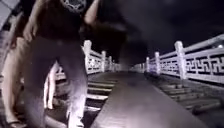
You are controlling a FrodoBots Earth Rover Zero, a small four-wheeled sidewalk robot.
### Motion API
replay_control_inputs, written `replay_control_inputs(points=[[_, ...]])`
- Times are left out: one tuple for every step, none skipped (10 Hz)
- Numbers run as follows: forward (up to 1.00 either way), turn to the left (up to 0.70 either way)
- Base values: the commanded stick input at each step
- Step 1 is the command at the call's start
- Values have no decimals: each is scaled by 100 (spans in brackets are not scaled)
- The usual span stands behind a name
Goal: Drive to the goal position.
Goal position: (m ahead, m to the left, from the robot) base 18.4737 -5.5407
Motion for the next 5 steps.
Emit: replay_control_inputs(points=[[0, -45], [0, -45], [0, -45], [0, -45], [0, -45]])
